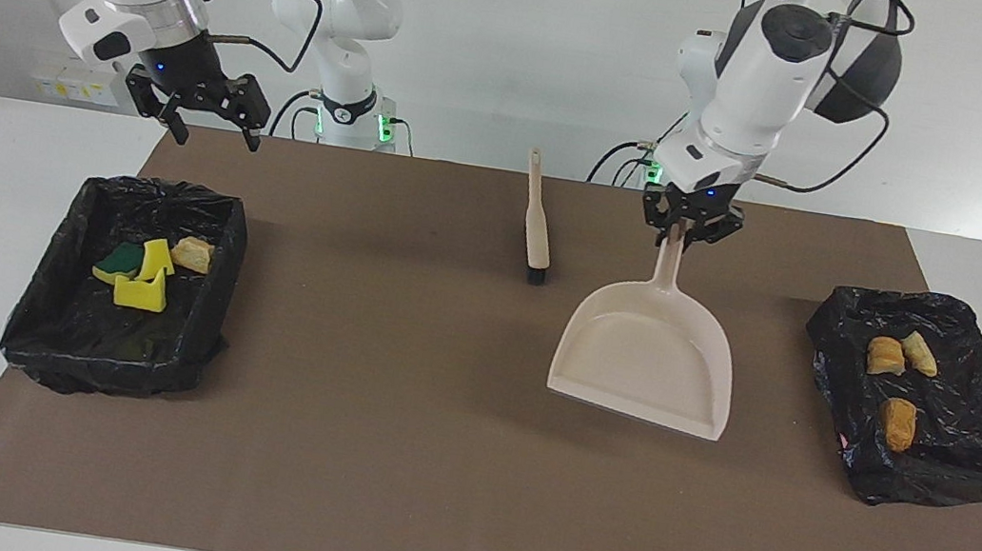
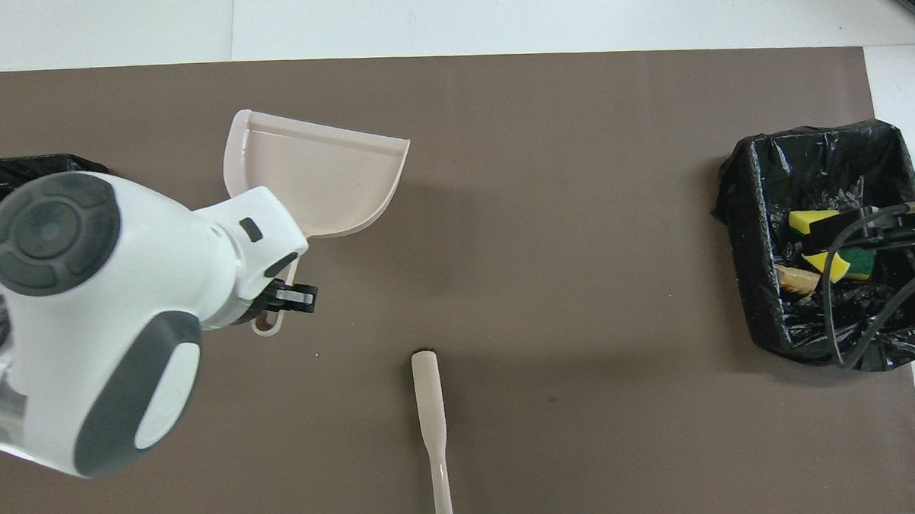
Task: Sweep and dump trash in bin
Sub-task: 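Lift the emptied dustpan away from the bin with the left gripper, then lay the dustpan on the mat and withdraw the left gripper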
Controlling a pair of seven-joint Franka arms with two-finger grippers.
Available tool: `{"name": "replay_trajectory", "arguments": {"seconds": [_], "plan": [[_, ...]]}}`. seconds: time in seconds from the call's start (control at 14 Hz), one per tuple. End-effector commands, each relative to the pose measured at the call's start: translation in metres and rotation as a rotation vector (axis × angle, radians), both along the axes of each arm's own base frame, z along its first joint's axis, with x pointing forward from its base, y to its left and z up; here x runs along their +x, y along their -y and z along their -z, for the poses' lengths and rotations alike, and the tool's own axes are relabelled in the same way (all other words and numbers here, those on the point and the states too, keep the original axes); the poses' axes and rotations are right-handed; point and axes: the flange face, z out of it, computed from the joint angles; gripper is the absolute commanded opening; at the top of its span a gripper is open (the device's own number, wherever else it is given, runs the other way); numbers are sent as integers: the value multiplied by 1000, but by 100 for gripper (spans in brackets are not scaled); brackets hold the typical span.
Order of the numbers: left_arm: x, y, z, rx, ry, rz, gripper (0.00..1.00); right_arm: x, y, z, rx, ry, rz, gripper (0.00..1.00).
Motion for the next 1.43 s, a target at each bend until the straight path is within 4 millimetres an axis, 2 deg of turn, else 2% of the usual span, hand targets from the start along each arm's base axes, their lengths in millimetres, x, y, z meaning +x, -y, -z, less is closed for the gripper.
{"name": "replay_trajectory", "arguments": {"seconds": [0.0, 0.21, 0.43, 0.57, 0.79, 0.93, 1.0, 1.07, 1.14, 1.22, 1.36], "plan": [[-3, 56, 57, -32, 11, -83, 0, -4, 3, -5, -10, -5, -13, 100], [-9, 72, 85, -21, 2, -39, 0, -4, 4, -4, -9, -6, -13, 100], [-19, 66, 101, -6, -8, 23, 0, -4, 4, -4, -9, -6, -13, 100], [-28, 73, 115, 1, -18, 22, 0, -4, 4, -4, -9, -6, -13, 100], [-33, 74, 122, 0, -33, -152, 0, -4, 4, -4, -9, -6, -13, 100], [-33, 74, 123, -11, -21, -172, 0, -4, 4, -3, -9, -8, -13, 100], [-34, 73, 122, -10, -22, -172, 7, -4, 4, -4, -9, -6, -13, 100], [-34, 73, 123, -9, -23, -174, 35, -4, 4, -4, -9, -6, -13, 100], [-32, 73, 123, -11, -19, -162, 77, -4, 4, -4, -9, -6, -13, 100], [-32, 73, 122, -9, -22, -161, 100, -4, 4, -4, -9, -6, -13, 100], [-25, 64, 113, -5, -26, -185, 100, -4, 4, -5, -9, -5, -13, 100]]}}
